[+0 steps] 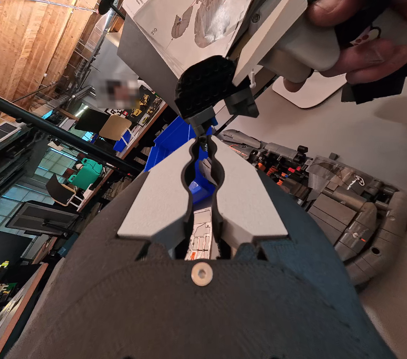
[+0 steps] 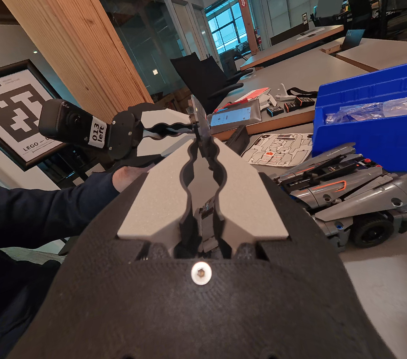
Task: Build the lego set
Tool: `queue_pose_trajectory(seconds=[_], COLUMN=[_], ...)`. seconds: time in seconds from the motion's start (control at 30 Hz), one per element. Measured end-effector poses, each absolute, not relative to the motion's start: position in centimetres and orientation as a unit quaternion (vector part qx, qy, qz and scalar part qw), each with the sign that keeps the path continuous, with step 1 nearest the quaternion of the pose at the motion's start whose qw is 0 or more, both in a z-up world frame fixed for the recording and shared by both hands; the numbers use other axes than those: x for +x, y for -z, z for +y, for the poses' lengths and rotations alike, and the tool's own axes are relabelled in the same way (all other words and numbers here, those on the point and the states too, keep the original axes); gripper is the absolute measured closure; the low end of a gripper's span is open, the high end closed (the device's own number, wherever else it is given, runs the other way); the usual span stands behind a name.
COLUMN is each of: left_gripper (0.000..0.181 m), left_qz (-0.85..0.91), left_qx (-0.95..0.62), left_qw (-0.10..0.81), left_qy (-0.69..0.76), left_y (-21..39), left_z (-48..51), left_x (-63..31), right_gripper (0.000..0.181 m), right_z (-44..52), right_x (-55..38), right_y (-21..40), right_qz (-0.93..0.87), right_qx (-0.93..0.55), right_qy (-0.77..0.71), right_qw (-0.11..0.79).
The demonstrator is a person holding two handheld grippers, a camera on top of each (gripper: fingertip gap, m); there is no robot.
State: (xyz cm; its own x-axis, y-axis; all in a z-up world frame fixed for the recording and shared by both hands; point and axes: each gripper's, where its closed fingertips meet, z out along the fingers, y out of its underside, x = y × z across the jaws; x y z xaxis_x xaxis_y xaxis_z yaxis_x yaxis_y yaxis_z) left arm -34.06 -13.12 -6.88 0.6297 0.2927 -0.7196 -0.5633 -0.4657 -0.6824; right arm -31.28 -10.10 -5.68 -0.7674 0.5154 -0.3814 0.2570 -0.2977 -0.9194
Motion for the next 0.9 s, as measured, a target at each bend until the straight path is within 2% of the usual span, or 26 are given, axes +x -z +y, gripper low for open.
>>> queue_pose_trajectory(seconds=[0.43,0.6,0.9], left_gripper=[0.176,0.176,0.176], left_qz=[0.104,0.146,0.165], left_qx=[-0.76,-0.77,-0.775], left_qw=[0.535,0.514,0.506], left_qy=[-0.354,-0.348,-0.341], left_y=[6.1,6.6,6.3], left_z=[-13.2,-12.8,-12.4], left_x=[-33.3,-32.1,-31.1], right_gripper=[0.172,0.162,0.17], right_z=[-10.5,-11.3,-11.3], right_x=[-30.2,-29.7,-29.4], right_y=[5.0,4.7,4.9], right_qz=[-0.616,-0.632,-0.654], right_qx=[-0.294,-0.273,-0.263], right_qy=[-0.722,-0.715,-0.694], right_qw=[0.11,0.124,0.146])
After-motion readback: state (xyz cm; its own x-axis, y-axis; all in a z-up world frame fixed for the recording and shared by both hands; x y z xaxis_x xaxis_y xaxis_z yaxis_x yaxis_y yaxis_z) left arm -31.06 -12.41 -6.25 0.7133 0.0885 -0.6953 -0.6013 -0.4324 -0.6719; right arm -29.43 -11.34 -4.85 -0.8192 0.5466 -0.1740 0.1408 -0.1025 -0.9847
